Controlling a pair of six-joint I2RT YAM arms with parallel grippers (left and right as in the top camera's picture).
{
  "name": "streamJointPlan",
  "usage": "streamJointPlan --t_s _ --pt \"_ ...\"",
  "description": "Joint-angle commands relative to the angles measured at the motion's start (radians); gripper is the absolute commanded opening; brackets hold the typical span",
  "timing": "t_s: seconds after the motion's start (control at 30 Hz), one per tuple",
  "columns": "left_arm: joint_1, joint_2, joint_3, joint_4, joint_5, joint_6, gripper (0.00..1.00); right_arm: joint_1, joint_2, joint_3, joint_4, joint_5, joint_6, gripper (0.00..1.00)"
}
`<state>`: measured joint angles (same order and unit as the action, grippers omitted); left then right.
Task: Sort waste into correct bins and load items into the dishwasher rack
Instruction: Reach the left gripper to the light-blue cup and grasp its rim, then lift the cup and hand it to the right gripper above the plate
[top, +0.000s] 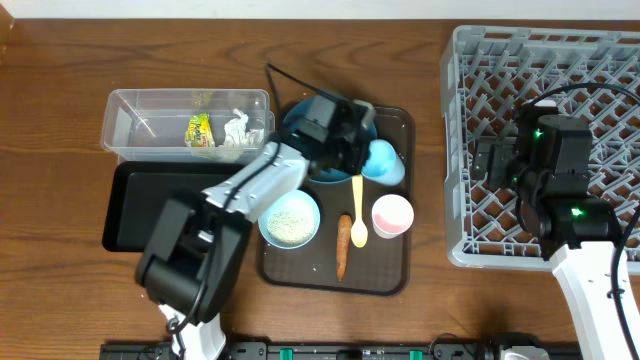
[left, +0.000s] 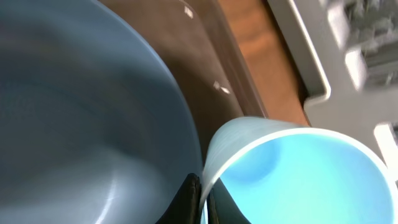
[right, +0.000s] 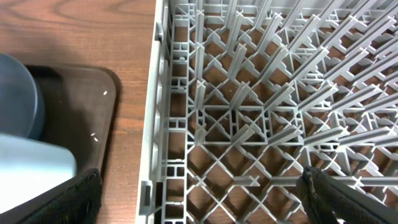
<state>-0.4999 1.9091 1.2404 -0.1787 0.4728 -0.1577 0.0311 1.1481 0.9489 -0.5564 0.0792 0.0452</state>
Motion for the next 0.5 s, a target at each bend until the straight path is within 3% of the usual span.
streamJointPlan --t_s 0.0,0.13,0.2,0.33,0.47 --pt "0.076 -0.098 0.008 0.030 0.013 -0.078 0.06 -0.005 0.007 0.021 0.015 -0.001 0.011 0.99" --pt "0.169 -0.153 0.008 0.096 0.040 -0.257 0.06 -0.027 0.035 0.021 0.051 -0.018 0.063 0.99" --pt "0.219 -0.156 0.008 0.161 0.166 -0.331 0.06 -0.037 0.058 0.020 0.076 -0.109 0.063 0.99" --pt "0.289 -0.149 0.008 0.269 0.402 -0.473 0.07 -0.050 0.112 0.021 0.159 -0.535 -0.082 0.99" --pt "0.313 -0.149 0.008 0.286 0.535 -0.476 0.07 -0.050 0.169 0.021 0.238 -1.037 -0.298 0.99"
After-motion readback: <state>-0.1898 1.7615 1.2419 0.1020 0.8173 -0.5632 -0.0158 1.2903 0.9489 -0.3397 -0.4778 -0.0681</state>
